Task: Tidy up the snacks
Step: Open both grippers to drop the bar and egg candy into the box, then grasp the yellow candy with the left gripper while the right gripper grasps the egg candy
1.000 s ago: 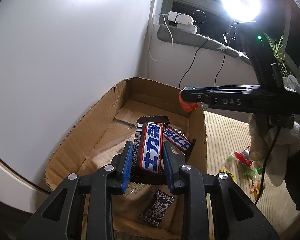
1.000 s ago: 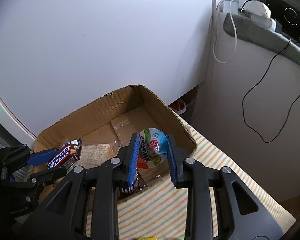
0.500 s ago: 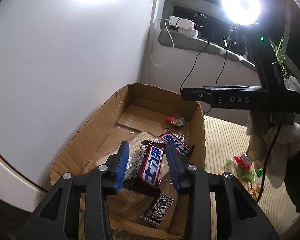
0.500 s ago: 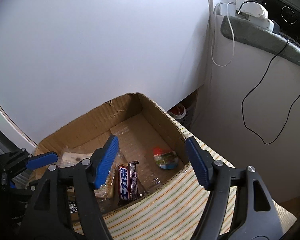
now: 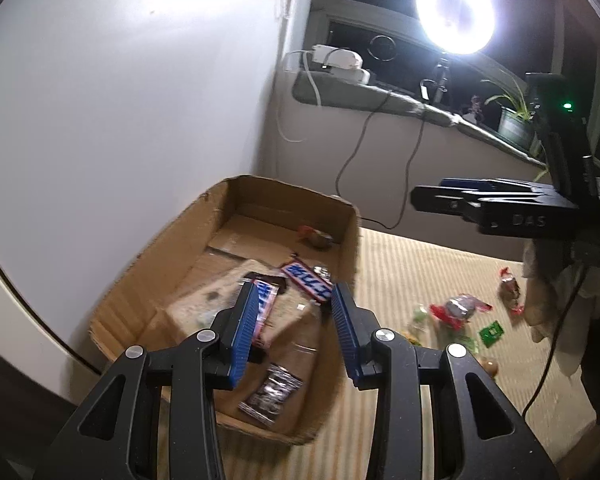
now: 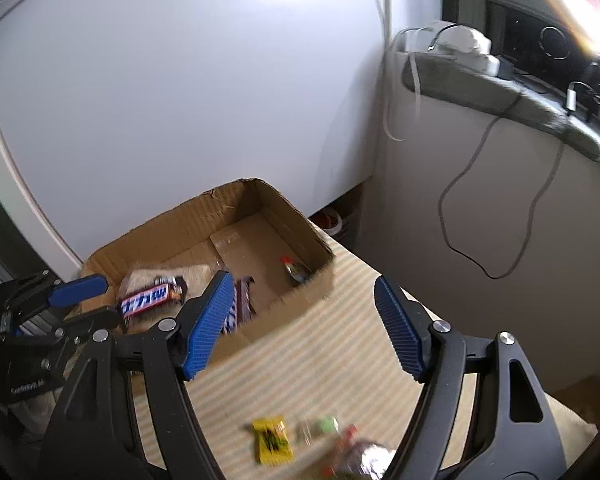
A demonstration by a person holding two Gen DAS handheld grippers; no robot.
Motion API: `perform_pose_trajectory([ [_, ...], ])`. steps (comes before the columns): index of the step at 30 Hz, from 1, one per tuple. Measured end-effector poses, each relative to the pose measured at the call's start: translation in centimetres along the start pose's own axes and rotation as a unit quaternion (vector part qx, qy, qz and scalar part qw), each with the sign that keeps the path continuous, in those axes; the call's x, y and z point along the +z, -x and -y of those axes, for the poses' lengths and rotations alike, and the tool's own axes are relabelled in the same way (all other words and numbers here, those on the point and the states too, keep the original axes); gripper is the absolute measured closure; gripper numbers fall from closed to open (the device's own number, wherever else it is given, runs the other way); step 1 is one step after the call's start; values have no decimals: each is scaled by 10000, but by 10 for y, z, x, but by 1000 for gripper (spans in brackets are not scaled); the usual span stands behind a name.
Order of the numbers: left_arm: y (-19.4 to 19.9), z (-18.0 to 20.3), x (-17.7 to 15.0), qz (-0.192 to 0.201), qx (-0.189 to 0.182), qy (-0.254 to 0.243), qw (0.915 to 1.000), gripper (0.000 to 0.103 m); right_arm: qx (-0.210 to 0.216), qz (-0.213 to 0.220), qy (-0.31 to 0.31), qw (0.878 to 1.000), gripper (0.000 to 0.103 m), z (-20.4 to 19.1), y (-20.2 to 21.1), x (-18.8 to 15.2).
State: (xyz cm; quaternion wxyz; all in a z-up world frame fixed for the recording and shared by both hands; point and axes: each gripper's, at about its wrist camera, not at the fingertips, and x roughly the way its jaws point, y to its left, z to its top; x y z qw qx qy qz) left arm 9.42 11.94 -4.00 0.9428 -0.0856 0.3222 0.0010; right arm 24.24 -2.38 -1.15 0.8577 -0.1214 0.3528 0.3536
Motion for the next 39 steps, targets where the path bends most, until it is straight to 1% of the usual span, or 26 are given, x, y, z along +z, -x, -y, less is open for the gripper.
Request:
perform_pose_trajectory([
  [4, 5, 17, -4, -18, -163, -80, 9998, 66, -105, 102, -65, 9999, 27, 12, 32, -15],
  [8, 8, 34, -10, -55, -292, -192, 9994, 66, -181, 142, -141, 9996, 27, 24, 66, -39],
  [11, 6, 49, -16, -134, -419, -253, 9987, 66, -280, 110, -203, 9993, 27, 31, 82, -62],
  [15, -3, 66, -24, -294, -559, -342, 9974, 66, -318, -27, -323, 9990, 27, 39, 95, -93],
  [18, -12, 79, -33, -447, -640, -392, 9962, 66, -263, -121, -511, 9983, 27, 46, 102, -118],
  [23, -30, 95, -46, -722, -725, -495, 9935, 66, -92, -260, -699, 9972, 27, 49, 106, -145],
  [28, -54, 101, -55, -1003, -652, -540, 9914, 66, 11, -517, -579, 9970, 27, 39, 96, -167],
  [30, -60, 103, -57, -1062, -601, -568, 9909, 60, 50, -623, -527, 9967, 27, 35, 90, -174],
  [31, -64, 104, -57, -1075, -539, -582, 9910, 55, 78, -666, -507, 9965, 28, 34, 88, -178],
  [32, -66, 105, -57, -1084, -497, -590, 9911, 52, 93, -700, -491, 9963, 28, 32, 85, -179],
  [34, -72, 104, -57, -1123, -451, -593, 9909, 52, 113, -767, -451, 9960, 28, 29, 78, -183],
  [36, -78, 104, -55, -1153, -420, -628, 9905, 52, 153, -847, -434, 9953, 35, 27, 71, -184],
  [39, -85, 108, -55, -1217, -368, -726, 9892, 52, 178, -954, -423, 9944, 39, 25, 61, -186],
])
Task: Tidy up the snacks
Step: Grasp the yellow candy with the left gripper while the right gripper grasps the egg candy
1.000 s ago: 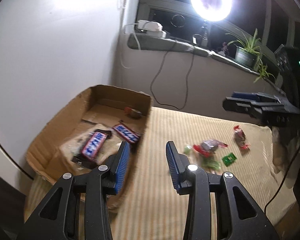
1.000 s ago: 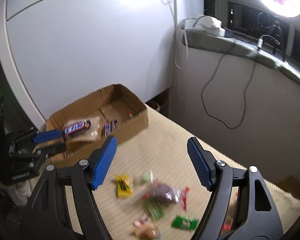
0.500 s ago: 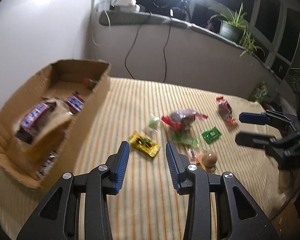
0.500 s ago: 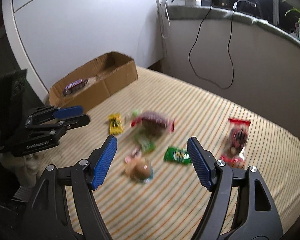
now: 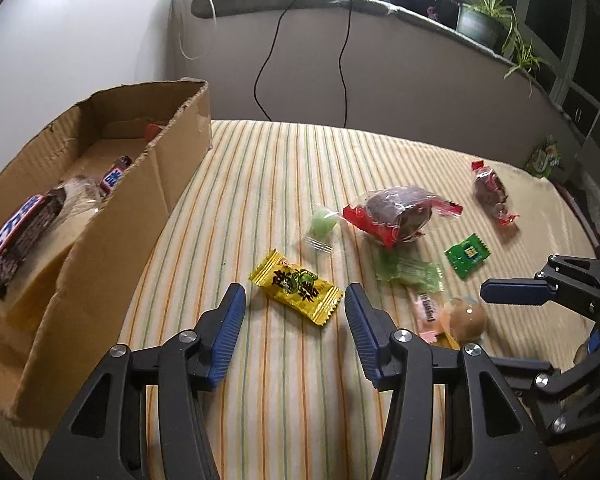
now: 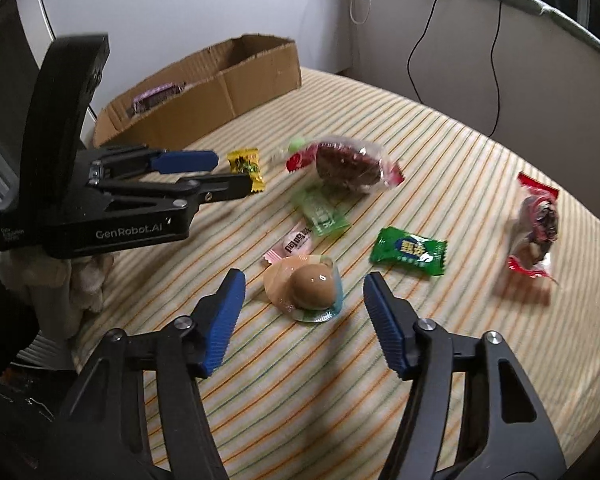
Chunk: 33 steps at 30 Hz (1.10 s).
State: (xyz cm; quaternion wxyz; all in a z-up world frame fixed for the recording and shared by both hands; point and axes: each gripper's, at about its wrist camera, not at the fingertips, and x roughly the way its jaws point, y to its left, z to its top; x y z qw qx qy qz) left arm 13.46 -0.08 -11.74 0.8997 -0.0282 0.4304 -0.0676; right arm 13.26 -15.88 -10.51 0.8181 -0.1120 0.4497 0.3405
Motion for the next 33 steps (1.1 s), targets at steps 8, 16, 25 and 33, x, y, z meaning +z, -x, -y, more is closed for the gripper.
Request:
perform_pose_trajectory([
  [8, -14, 13, 6, -101, 134, -323, 9993, 55, -64, -128, 33, 9999, 41, -3, -13, 1],
  [16, -14, 17, 6, -69, 63, -366, 9993, 81, -295, -148, 147, 9993, 55, -7, -16, 1],
  [25, -10, 12, 5, -27, -37, -272, 9996, 97, -264, -113, 93, 9995, 67, -4, -12, 0],
  [33, -2, 7, 4, 93, -105, -164, 9998, 97, -296, -12, -53, 9995, 72, 1, -5, -2],
])
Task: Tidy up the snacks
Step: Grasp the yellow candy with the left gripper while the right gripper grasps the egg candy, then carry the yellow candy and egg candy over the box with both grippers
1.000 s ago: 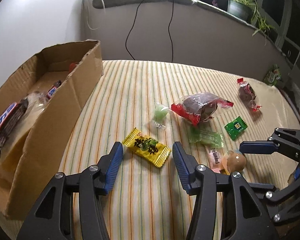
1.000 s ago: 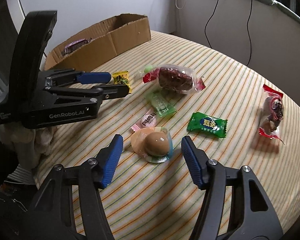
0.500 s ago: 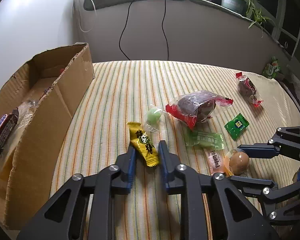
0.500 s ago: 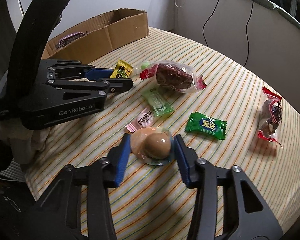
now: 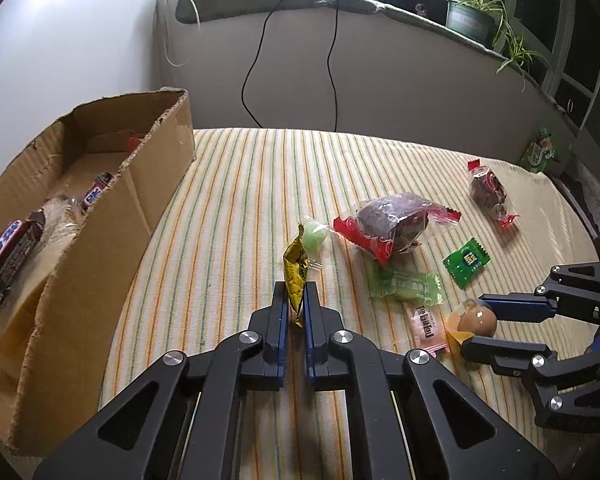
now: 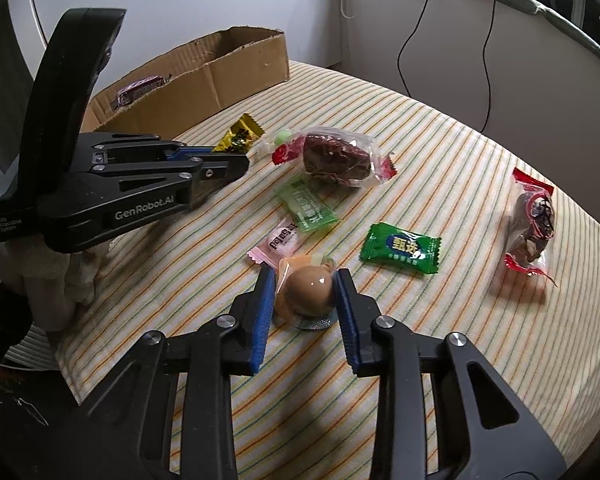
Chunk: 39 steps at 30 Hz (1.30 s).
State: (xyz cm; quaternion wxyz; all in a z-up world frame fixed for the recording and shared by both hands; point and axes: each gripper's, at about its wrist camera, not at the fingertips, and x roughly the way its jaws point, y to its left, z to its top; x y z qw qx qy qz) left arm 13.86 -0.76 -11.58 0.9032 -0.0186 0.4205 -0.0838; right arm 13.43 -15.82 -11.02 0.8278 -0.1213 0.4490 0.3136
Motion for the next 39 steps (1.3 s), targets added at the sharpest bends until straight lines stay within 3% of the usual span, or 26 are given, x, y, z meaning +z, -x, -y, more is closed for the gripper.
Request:
perform_pose_trajectory([
  [19, 57, -30, 5, 607, 32, 257, 9978, 97, -139, 395, 6, 9991, 72, -6, 36, 14],
  [29, 86, -70, 2, 890, 355, 528, 9940, 97, -148, 706, 263, 9970, 72, -25, 46, 55],
  [39, 97, -117, 1, 1020, 717, 864, 9884, 97, -34, 831, 593, 9948, 72, -50, 22, 112],
])
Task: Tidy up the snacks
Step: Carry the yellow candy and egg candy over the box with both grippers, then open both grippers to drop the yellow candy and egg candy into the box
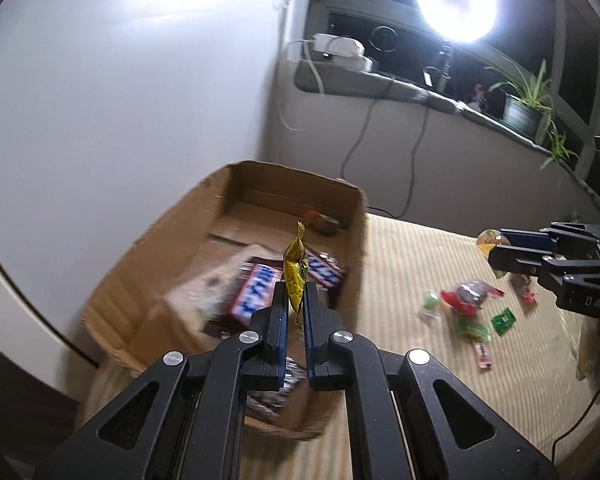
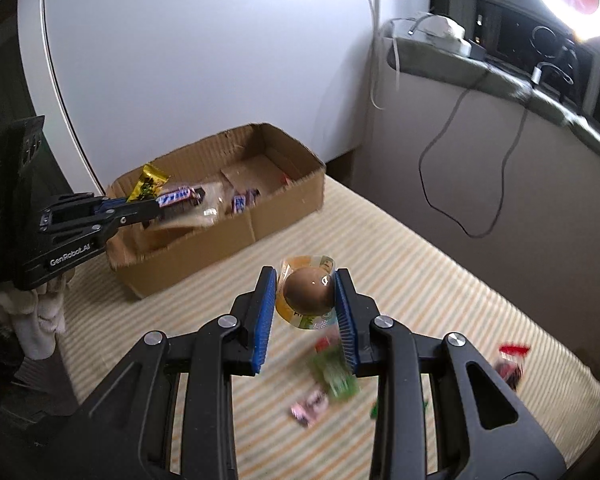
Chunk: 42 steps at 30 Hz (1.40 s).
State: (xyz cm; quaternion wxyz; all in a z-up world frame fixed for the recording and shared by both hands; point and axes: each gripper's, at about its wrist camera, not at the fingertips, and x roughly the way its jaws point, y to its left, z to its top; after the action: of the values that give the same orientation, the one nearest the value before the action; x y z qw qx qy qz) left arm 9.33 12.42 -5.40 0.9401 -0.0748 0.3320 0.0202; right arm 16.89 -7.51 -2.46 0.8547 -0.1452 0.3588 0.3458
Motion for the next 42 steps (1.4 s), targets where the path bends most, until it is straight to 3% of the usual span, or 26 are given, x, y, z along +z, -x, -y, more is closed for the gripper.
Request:
perform_pose_trajectory([
  [19, -22, -37, 22, -10, 271, 113, 9996, 97, 450, -106, 274, 9986, 72, -23, -87, 74],
  [28, -28, -39, 27, -27, 321, 111, 9994, 97, 608, -251, 291, 9974, 72, -28, -123, 89],
  [39, -32, -37, 29, -78, 337, 108, 9993, 97, 707, -320, 173, 9968, 68, -22, -135, 91],
  [42, -31, -37, 30, -64, 354, 110, 9993, 88, 661, -293, 156, 9973, 62, -21, -134, 92],
])
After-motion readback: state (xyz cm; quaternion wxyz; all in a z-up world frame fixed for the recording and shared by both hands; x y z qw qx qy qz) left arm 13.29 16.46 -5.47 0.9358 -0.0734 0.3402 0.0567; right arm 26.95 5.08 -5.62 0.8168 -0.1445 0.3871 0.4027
